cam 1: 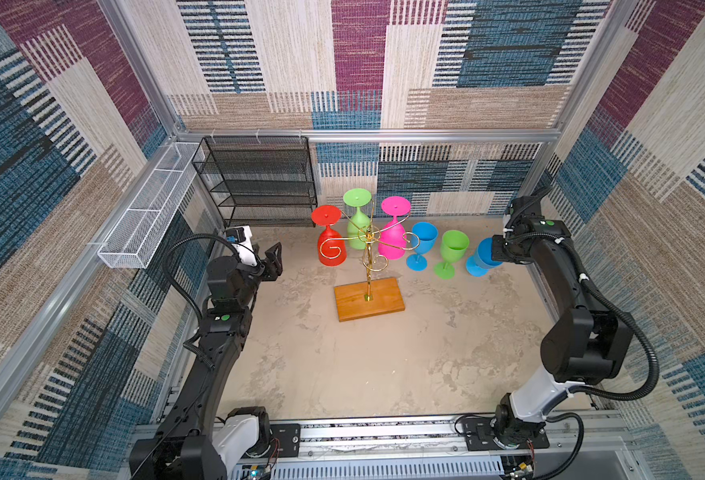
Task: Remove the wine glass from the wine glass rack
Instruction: 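Lower the blue glass upright onto the table beside the green glass, then open the right gripper and raise it off the blue glass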
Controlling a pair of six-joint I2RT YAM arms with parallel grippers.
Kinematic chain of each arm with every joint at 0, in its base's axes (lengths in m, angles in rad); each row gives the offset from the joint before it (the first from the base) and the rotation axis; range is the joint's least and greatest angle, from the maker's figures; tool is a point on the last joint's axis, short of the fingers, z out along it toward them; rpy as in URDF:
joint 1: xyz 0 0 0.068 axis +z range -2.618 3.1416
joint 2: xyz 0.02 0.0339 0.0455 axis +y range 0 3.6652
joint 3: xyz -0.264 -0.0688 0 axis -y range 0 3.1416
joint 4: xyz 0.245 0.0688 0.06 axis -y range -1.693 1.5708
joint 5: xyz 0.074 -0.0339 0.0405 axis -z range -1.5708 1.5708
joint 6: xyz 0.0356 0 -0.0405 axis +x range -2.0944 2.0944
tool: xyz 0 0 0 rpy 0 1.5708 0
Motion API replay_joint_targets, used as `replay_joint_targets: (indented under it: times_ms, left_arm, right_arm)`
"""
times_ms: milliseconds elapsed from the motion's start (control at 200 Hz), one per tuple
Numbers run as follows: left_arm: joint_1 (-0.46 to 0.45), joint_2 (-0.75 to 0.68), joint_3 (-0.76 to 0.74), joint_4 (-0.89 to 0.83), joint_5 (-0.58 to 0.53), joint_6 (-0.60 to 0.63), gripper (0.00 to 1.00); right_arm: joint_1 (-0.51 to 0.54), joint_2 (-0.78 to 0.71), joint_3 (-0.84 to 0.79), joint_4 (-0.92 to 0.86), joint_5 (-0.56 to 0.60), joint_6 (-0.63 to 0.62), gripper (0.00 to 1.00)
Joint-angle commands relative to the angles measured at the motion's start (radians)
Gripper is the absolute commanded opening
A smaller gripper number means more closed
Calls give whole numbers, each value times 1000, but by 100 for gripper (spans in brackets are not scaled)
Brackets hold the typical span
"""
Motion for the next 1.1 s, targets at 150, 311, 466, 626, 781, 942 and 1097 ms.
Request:
replay_joint_targets:
  times_ms: [150, 311, 466, 626, 781, 942, 1097]
  left_arm:
    - [0, 2, -2, 24, 13, 10, 68]
    - [0, 4, -4, 26, 18, 6, 68]
    - [0, 7, -5, 29, 22, 5, 68]
    - [0, 7, -6, 27, 23, 4, 69]
    - [2, 6, -6, 30, 24, 1, 68]
    - [1, 5, -7, 30, 24, 0, 68]
    - [1, 3, -7, 31, 24, -6, 68]
  right_arm:
    - [1, 40, 13, -3, -16, -3, 4]
    - [2, 63, 17, -1, -14, -3, 6]
    - [2, 82, 26, -2, -18, -3, 7]
    - [2, 87, 35, -2, -14, -3, 16]
    - [3, 92, 47, -3, -15, -2, 19]
    - [2, 91, 65, 2, -18, 0, 26]
    - [2, 72, 94, 18, -7, 2, 38]
